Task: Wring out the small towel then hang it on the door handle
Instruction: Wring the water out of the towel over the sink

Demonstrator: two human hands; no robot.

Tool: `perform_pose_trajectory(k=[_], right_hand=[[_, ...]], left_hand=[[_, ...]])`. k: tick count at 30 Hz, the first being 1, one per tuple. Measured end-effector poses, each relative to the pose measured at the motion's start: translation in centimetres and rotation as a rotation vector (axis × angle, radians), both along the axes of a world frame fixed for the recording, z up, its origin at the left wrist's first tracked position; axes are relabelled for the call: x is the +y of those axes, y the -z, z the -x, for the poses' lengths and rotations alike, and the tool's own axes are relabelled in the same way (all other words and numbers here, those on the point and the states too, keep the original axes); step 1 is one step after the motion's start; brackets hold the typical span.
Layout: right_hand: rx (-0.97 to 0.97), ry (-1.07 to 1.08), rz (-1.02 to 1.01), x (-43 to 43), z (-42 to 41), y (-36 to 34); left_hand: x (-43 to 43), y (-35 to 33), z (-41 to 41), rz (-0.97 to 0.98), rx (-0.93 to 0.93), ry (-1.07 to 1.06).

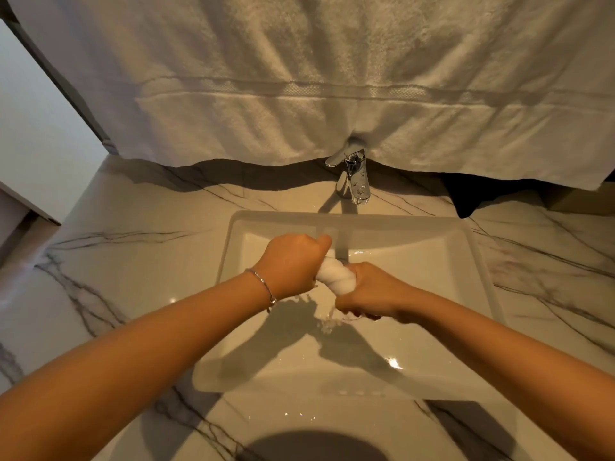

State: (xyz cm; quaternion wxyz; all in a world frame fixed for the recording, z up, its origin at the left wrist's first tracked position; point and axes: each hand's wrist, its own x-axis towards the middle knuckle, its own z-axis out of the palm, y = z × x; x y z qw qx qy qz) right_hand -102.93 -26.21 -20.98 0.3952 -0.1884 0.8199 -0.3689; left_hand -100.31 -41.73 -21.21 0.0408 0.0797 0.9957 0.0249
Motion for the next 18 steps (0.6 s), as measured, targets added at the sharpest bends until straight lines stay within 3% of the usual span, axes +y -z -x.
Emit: perform_pose_trajectory(k=[3, 4, 6, 8, 11, 14, 16, 18], right_hand=[[0.769, -0.337, -0.243, 1.3, 2.0, -1.1], [0.974, -0.402, -0.278, 1.6, 2.6, -1.7], [1.200, -0.521, -0.255, 2.0, 3.4, -2.7], [1.308, -0.548, -0.153, 2.2, 3.5, -3.5], [1.451, -0.584, -0.007, 1.7, 3.6, -4.8], [1.486, -0.634, -0.001, 1.4, 4.0, -5.5], [1.360, -0.637, -0.090, 1.5, 3.9, -5.1], [1.222, -0.609, -0.214, 1.6, 3.5, -3.8]], left_hand=[[0.1, -0.5, -0.7, -0.270, -0.157, -0.061], [0.1, -1.1, -0.8, -0.426, -0.342, -0.043], [-0.3, -2.5, -0.6, -0.785, -0.788, -0.051], [-0.7, -3.6, -0.2, -0.981, -0.991, -0.115], [-0.4, -3.7, -0.4, -1.171, -1.085, -0.131], [0.4, -3.0, -1.2, -1.398, -1.243, -0.187], [0.5, -2.9, -1.1, -1.208, -1.035, -0.207], [0.4, -2.7, -0.5, -0.817, -0.697, -0.163]])
